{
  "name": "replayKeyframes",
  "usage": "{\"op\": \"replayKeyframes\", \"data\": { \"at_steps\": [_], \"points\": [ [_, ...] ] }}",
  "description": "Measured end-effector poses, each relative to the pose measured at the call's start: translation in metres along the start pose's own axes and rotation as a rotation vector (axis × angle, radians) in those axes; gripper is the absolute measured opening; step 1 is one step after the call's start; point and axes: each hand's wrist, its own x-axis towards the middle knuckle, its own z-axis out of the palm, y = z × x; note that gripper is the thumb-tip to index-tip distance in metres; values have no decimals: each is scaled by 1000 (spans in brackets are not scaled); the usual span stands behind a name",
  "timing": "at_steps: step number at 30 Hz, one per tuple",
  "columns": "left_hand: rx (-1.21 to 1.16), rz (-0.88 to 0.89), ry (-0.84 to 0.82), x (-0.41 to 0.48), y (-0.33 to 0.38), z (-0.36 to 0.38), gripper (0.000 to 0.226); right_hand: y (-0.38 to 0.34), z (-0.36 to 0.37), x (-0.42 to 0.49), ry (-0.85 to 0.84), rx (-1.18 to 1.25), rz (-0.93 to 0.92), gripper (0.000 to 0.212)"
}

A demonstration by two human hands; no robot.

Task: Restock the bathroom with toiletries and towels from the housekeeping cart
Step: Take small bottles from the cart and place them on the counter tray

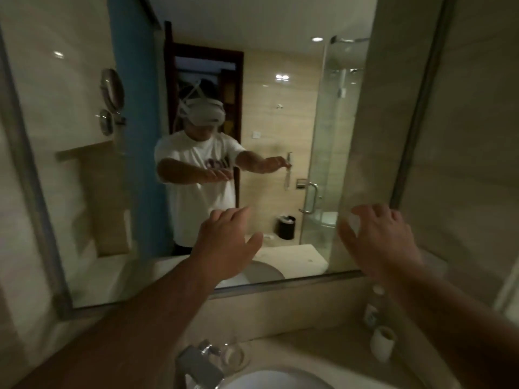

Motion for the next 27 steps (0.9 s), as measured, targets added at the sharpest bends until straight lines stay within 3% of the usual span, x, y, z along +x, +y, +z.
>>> {"op": "replayKeyframes", "data": {
  "at_steps": [3,10,20,25,27],
  "points": [
    [-14,117,-53,1,21,26,64,19,3,-31,-21,-192,-51,54],
    [-126,271,-177,-9,96,81,68,85,-21,-104,-114,-338,199,52],
    [-276,591,-262,-66,271,81,69,178,-146,-234,-14,-546,490,52],
    [-324,686,-321,-125,356,74,68,228,-199,-322,82,-631,603,37],
    [-335,747,-338,-157,391,71,68,245,-227,-359,40,-667,674,37]
  ]
}}
